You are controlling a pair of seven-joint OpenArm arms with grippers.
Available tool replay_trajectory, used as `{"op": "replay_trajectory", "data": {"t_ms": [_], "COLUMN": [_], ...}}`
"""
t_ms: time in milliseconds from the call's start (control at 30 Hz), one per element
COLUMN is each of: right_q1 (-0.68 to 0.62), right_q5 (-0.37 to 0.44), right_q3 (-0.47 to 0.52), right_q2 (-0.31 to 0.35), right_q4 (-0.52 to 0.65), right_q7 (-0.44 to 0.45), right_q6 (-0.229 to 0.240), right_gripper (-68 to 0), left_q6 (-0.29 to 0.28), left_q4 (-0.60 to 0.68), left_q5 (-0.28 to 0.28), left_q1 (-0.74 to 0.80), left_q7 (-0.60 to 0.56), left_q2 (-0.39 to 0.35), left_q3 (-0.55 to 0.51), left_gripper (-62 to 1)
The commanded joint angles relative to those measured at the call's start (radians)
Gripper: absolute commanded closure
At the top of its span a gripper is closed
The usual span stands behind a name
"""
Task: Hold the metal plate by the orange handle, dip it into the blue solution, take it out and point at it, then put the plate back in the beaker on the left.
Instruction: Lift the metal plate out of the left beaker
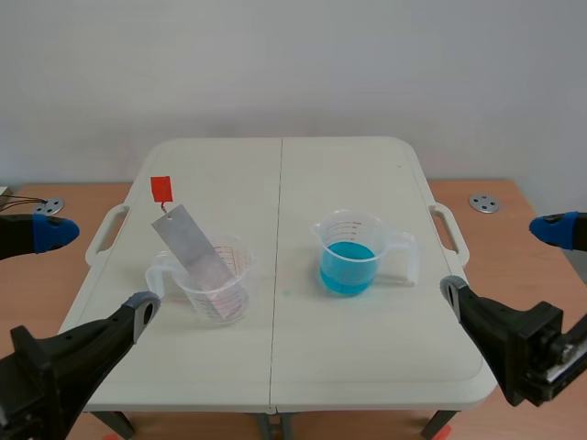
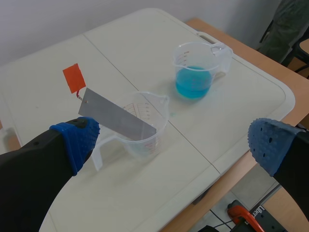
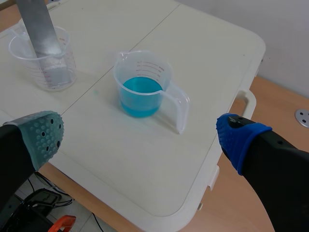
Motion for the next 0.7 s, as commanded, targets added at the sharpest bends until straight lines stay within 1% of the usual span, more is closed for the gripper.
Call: {"op": "replay_trajectory", "data": {"t_ms": [0,233,400,567,600,633,667], "right_q1": [0.001,0.001,0.005,0.051,0.063,0.074,0.086], "right_q5": [-0.001,-0.031,-0.035,-0.042,-0.042,-0.042,-0.041], "right_q3": [0.005,0.005,0.005,0.005,0.005,0.005,0.002], "right_q2": [0.005,0.005,0.005,0.005,0.005,0.005,0.005], "right_q4": [0.013,0.013,0.013,0.013,0.013,0.013,0.013], "right_q7": [0.015,0.015,0.014,-0.013,-0.016,-0.020,-0.023], "right_q6": [0.001,0.001,0.001,0.005,0.005,0.005,0.005], "right_gripper": [-66.3,-66.3,-66.3,-66.3,-66.3,-66.3,-66.3], "left_q6": [-0.002,-0.002,-0.002,-0.002,-0.002,-0.002,-0.002], "left_q4": [0.010,0.010,0.010,0.010,0.010,0.010,0.010], "left_q5": [-0.009,-0.009,-0.009,-0.010,-0.010,-0.010,-0.010], "left_q1": [0.000,0.000,0.000,0.000,0.000,0.000,0.000], "left_q7": [-0.016,-0.016,-0.016,-0.017,-0.017,-0.016,-0.012], "left_q2": [0.002,0.002,0.002,0.002,0.002,0.002,0.002], "left_q3": [0.008,0.008,0.008,0.008,0.008,0.008,0.008], "left_gripper": [-62.3,-62.3,-62.3,-62.3,-56.8,-46.9,-33.4]}}
